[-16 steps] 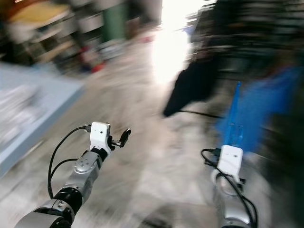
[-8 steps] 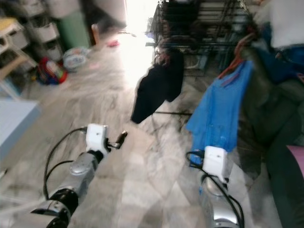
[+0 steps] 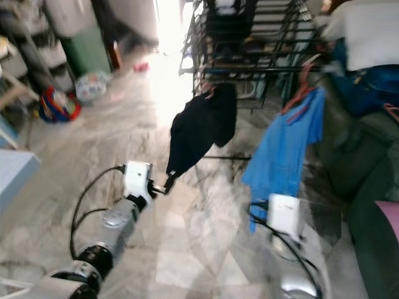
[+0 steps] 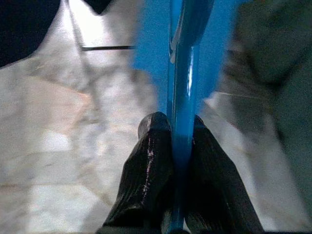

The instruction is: Hang hanger

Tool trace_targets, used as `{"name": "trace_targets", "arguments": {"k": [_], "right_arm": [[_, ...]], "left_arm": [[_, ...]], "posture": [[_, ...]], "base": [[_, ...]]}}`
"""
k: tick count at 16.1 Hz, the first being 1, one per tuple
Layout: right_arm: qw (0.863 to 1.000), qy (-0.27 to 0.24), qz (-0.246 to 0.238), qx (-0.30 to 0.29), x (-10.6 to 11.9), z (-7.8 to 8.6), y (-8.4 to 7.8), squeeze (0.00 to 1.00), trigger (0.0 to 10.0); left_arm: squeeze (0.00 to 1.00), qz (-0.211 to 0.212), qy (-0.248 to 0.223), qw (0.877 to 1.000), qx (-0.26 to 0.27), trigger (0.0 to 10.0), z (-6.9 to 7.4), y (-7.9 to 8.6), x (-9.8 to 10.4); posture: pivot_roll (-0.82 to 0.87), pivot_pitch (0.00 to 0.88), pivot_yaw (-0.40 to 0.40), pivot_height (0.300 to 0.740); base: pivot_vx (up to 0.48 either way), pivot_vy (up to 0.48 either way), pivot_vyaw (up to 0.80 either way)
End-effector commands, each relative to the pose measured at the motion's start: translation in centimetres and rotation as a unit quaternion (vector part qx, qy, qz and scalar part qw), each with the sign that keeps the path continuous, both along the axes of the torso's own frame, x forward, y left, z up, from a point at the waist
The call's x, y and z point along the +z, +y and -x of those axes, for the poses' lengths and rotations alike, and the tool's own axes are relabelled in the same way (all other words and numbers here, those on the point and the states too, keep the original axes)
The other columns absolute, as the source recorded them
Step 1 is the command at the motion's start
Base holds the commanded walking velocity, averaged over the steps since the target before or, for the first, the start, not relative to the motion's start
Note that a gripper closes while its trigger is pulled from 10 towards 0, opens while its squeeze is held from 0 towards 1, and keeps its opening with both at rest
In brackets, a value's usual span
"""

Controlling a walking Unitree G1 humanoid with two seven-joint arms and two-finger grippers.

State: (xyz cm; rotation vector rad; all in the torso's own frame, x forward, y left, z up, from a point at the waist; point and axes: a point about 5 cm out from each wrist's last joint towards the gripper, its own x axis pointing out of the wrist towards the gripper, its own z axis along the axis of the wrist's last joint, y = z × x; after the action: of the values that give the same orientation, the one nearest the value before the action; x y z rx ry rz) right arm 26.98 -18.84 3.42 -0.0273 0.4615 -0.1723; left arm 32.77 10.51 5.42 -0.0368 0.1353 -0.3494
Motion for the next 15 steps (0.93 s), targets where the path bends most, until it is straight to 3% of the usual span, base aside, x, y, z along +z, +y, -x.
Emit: {"name": "trace_targets", "arguments": {"k": [1,6,11,15], "right_arm": [[1.000,-0.013,0.013,-0.001,0.7,-0.3,-0.5,0.00,10.0],[0.999,-0.027,0.021,-0.025,1.5,-1.4,-1.4,0.00,10.0],[0.999,-0.031,0.022,-0.028,1.8,-1.9,-1.6,0.00,10.0],[0.999,-0.025,0.022,-0.027,1.6,-1.8,-1.5,0.00,10.0]], "left_arm": [[0.00,0.001,0.001,1.000,0.002,10.0,-0.2,-0.3,0.3],[0.00,0.003,-0.002,1.000,0.005,10.0,-0.8,-0.7,0.8],[0.00,0.004,0.004,1.000,0.001,10.0,-0.7,-1.1,0.6],[0.00,0.003,0.009,1.000,-0.004,10.0,-0.4,-1.4,0.3]], "posture": [[-0.14,0.027,0.052,0.740],[-0.15,0.063,0.057,0.740],[-0.15,0.076,0.059,0.740],[-0.15,0.087,0.055,0.740]], "base": [[0.300,0.375,0.00],[0.317,0.357,0.00],[0.386,0.243,-0.54],[0.414,0.000,-0.53]]}}
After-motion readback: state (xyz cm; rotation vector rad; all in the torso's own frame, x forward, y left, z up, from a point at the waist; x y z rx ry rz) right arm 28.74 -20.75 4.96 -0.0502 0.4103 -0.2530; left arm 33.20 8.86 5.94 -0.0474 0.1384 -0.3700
